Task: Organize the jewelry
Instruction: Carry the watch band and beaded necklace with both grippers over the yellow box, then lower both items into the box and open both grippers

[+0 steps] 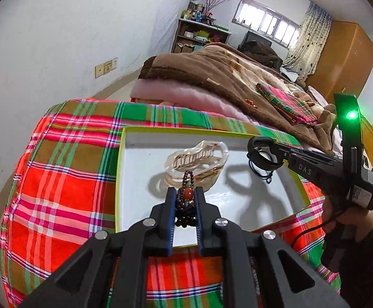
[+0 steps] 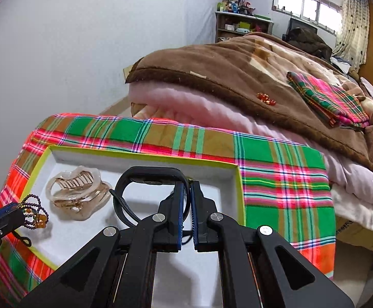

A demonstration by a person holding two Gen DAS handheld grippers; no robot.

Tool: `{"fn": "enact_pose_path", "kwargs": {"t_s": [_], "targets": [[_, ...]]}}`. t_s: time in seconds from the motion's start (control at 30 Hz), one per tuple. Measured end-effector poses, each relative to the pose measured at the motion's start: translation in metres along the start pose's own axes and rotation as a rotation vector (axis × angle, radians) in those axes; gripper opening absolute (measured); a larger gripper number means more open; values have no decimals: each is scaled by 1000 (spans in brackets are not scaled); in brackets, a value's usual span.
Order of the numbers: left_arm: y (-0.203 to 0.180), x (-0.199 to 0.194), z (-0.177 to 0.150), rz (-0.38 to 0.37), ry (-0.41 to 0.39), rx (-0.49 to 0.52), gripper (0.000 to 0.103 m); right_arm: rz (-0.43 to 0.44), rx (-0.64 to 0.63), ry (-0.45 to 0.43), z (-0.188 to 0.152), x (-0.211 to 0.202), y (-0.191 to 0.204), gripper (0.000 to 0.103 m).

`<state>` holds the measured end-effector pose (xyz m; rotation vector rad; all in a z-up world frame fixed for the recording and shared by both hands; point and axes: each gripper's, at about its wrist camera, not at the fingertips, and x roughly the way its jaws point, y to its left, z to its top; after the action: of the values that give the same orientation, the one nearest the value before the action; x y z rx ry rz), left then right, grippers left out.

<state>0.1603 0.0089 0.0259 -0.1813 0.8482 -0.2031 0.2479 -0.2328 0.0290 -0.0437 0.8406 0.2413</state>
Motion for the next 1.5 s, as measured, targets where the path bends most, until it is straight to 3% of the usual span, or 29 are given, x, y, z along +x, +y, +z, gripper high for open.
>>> {"fn": "enact_pose_path", "kwargs": {"t_s": [0.5,1.5], "targets": [[17,21,-9,48,59,-27,14,4,-29,59,4,30,12,5],[21,32,-11,69,98,-45,16,-38,-119,33,11,32,25,6]]}}
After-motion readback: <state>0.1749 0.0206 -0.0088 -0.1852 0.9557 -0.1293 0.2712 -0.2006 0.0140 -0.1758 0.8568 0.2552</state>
